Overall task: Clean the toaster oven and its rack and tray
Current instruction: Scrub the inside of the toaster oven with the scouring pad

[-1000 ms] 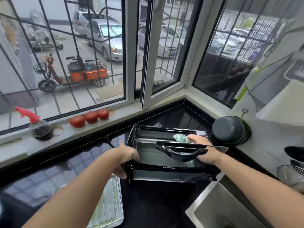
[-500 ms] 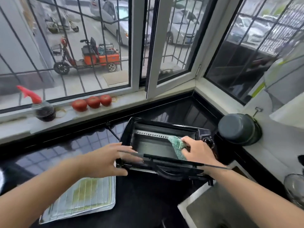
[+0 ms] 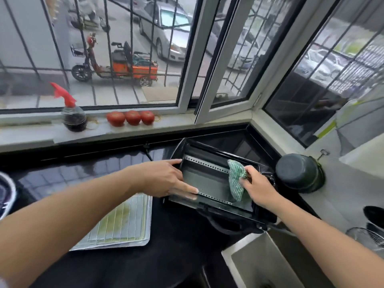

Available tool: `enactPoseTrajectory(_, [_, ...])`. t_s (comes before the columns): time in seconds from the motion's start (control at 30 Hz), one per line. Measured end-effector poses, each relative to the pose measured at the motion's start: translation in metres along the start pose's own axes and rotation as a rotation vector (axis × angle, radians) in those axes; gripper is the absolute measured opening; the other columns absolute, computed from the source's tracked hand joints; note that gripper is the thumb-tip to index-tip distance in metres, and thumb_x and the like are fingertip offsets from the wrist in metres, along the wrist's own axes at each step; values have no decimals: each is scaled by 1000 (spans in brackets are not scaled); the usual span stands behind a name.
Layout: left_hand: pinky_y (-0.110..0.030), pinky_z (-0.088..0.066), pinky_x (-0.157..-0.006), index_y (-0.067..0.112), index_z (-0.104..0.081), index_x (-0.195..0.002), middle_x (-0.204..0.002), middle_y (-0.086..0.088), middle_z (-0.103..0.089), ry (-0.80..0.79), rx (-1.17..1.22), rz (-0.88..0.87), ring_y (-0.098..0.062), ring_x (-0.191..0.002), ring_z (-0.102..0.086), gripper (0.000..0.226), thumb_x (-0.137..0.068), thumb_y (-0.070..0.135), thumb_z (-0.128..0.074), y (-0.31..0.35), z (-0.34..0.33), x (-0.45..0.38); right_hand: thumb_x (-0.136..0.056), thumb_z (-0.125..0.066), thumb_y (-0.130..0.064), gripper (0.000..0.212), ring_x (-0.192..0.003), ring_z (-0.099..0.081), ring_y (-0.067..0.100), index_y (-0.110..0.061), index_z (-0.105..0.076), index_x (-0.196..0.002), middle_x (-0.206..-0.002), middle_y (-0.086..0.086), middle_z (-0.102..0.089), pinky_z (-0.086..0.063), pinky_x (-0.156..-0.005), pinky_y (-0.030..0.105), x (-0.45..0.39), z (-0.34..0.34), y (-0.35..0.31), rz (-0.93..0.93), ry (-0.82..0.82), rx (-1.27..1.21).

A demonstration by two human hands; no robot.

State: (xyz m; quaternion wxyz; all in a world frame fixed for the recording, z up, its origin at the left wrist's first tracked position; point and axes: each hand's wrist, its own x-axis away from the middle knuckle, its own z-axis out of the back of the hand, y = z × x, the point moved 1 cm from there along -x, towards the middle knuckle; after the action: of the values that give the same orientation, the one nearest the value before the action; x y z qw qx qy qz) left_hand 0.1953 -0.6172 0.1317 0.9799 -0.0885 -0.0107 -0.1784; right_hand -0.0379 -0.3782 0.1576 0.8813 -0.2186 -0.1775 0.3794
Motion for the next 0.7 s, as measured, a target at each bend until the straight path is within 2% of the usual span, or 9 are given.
enactPoseTrajectory(0.1, [-51, -14, -129, 45, -31, -158, -102, 7, -66, 4, 50, 25, -11, -107, -62, 69, -99, 17, -54, -1, 2, -2, -95, -58, -17, 9, -82, -60, 21, -24, -53, -94, -86, -2, -65, -44, -71, 32, 4, 5, -19, 36, 104, -56])
enactPoseTrajectory(0.17, [-51, -12, -129, 44, -38, -155, -104, 5, -67, 17, 111, 54, -14, -109, -63, 64, -99, 19, -54, -1, 0, -2, -91, -60, -12, 13, -77, -56, 14, -21, -52, -95, -86, -4, -60, -42, -65, 30, 6, 12, -38, 153, 305, -55])
enactPoseTrajectory(0.27, [-53, -10, -128, 40, -42, -155, -112, 0, -67, 35, 116, 68, -19, -115, -61, 57, -102, 21, -52, 2, -4, -2, -84, -61, -6, 17, -76, -48, 15, -11, -55, -99, -91, 1, -54, -38, -59, 25, -1, 25, -71, 546, 644, 254])
enactPoseTrajectory(0.33, [-53, -7, -129, 39, -44, -154, -124, -1, -66, 26, 161, 106, -22, -130, -55, 54, -103, 21, -52, 3, -5, -2, -78, -61, 2, 22, -80, -50, 25, -5, -58, -98, -92, 11, -55, -42, -62, 31, -21, 19, -83, 831, 689, 556])
enactPoseTrajectory(0.43, [-53, 2, -128, 43, -50, -149, -147, -1, -53, 9, 292, 258, -24, -158, -17, 52, -103, 21, -55, 5, -8, -1, -74, -59, 5, 23, -81, -51, 31, -7, -59, -93, -92, 13, -57, -43, -67, 40, -58, -14, -73, 1007, 466, 920])
enactPoseTrajectory(0.5, [-57, -2, -127, 44, -54, -146, -159, -1, -41, 13, 387, 339, -24, -160, 4, 52, -102, 16, -55, 10, -8, -1, -81, -55, -3, 19, -89, -52, 33, -6, -62, -98, -101, 14, -58, -44, -75, 43, -72, -32, -60, 965, 242, 1182])
enactPoseTrajectory(0.57, [-57, -8, -127, 39, -58, -145, -161, -2, -40, 17, 457, 373, -25, -160, 9, 52, -102, 10, -54, 11, -7, 0, -85, -40, -10, 37, -99, -51, 35, -1, -65, -111, -115, 17, -58, -43, -85, 45, -77, -39, -51, 861, 92, 1389])
enactPoseTrajectory(0.63, [-44, 1, -129, 32, -59, -146, -160, -3, -43, 13, 487, 423, -21, -159, 9, 50, -102, 7, -53, 9, -6, -1, -90, -31, -16, 53, -119, -44, 37, 2, -57, -132, -139, 23, -48, -36, -99, 47, -71, -43, -46, 756, -50, 1518])
enactPoseTrajectory(0.7, [-14, 27, -110, 25, -60, -145, -157, -1, -48, 29, 485, 452, -16, -159, 2, 46, -103, 9, -52, 4, -4, -5, -100, -26, -22, 56, -142, -25, 38, 4, -34, -149, -159, 27, -18, -29, -107, 47, -67, -47, -32, 689, -183, 1613])
